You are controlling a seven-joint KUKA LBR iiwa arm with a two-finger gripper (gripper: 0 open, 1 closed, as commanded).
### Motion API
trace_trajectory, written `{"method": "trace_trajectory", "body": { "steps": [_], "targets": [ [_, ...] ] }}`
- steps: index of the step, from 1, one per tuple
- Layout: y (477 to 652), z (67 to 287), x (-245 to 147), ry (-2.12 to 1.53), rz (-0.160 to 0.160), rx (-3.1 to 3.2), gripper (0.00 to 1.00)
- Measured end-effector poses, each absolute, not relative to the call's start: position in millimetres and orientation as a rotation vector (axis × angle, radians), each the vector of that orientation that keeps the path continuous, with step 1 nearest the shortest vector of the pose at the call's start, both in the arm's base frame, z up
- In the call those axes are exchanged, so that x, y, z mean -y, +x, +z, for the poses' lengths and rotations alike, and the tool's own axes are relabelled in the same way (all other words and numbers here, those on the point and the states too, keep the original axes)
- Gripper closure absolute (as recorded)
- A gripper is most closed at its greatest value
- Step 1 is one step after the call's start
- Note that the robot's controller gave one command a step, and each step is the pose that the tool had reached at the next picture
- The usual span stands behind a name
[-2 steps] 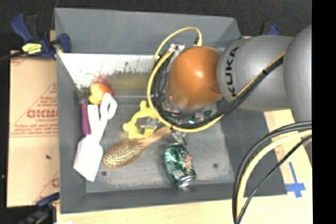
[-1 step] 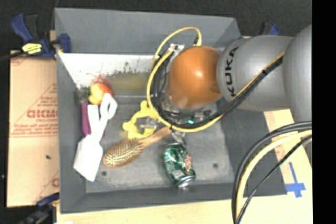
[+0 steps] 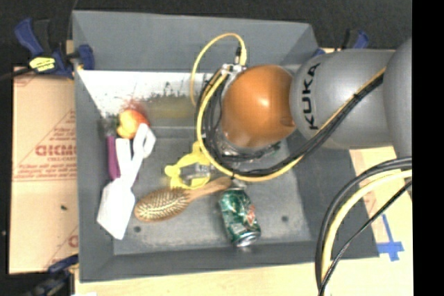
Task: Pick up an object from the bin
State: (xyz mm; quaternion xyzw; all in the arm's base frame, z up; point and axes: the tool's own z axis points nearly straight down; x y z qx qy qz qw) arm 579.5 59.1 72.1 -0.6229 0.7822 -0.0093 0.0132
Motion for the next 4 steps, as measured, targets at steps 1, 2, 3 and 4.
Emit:
{"method": "trace_trajectory", "body": {
  "steps": [1, 2, 3, 4],
  "targets": [
    [582.0, 143.2, -55.5, -1.660, -0.018, -2.637, 0.00],
    [593.0, 87.0, -43.4, -2.083, -0.029, -2.316, 0.00],
    [583.2, 164.6, -50.7, -1.964, -0.024, -2.418, 0.00],
    [584.2, 238.4, -49.7, -1.961, -0.025, -2.417, 1.00]
  ]
}}
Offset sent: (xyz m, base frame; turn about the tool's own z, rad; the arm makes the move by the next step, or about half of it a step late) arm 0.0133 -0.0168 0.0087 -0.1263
